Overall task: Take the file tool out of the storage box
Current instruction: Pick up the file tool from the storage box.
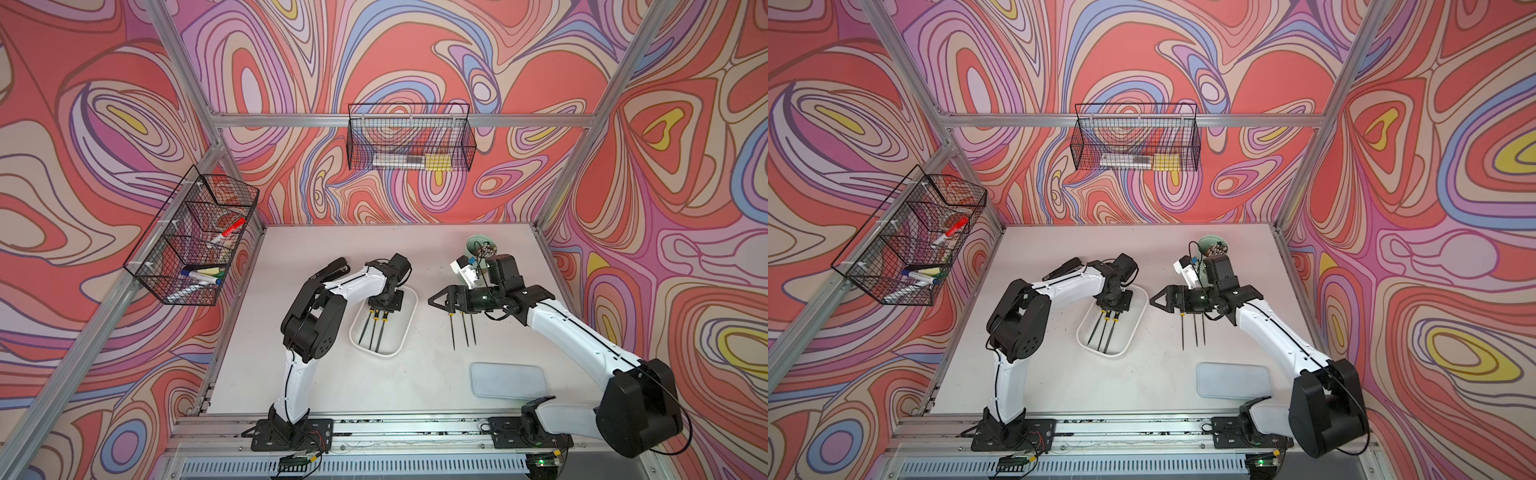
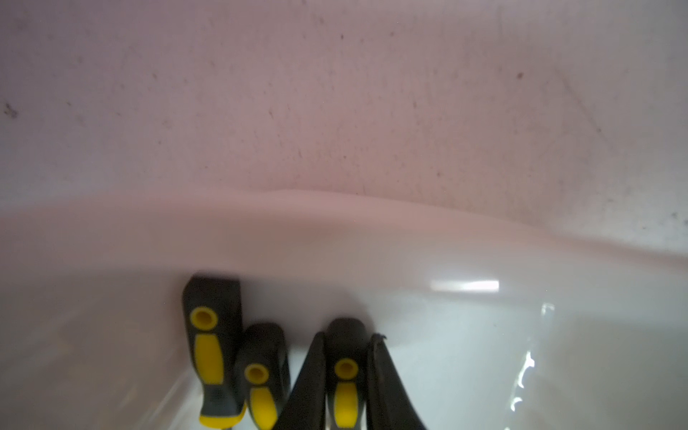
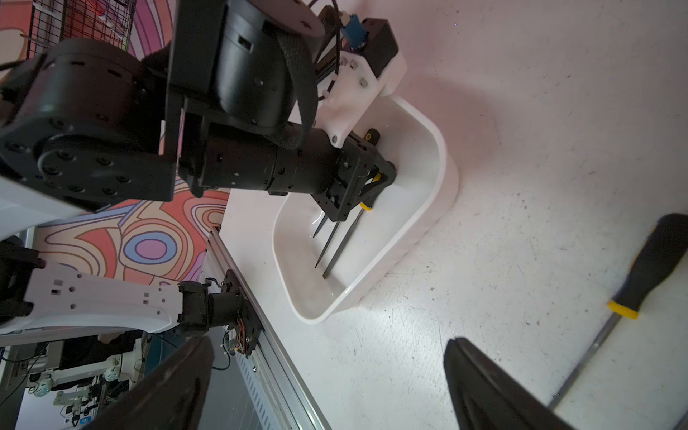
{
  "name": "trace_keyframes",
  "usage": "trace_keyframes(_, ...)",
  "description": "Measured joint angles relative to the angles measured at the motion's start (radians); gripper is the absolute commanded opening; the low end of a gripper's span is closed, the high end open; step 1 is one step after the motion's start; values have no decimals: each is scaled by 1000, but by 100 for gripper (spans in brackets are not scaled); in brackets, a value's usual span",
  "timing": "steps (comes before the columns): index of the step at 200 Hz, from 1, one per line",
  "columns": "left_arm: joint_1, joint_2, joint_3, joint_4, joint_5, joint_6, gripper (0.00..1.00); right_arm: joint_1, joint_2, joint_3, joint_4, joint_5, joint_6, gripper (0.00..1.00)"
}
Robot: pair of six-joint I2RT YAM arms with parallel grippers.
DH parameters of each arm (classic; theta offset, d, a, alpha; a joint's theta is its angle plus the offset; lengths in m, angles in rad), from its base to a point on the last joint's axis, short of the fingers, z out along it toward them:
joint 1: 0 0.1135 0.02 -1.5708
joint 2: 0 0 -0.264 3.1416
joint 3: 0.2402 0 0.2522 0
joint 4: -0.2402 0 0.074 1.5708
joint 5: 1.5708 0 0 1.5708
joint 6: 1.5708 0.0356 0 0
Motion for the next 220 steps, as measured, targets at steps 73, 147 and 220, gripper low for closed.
trace_keyframes(73,28,-105,-21,70,73,-79,8,0,-120,-135,129,57,95,73)
trace_keyframes(147,58,-256,-56,223,211,-214,8,67,-112,-201,325,133,222,59)
trace_keyframes(220,58,-280,-67,253,259,-273,6,208,55,-173,421,185,260,50)
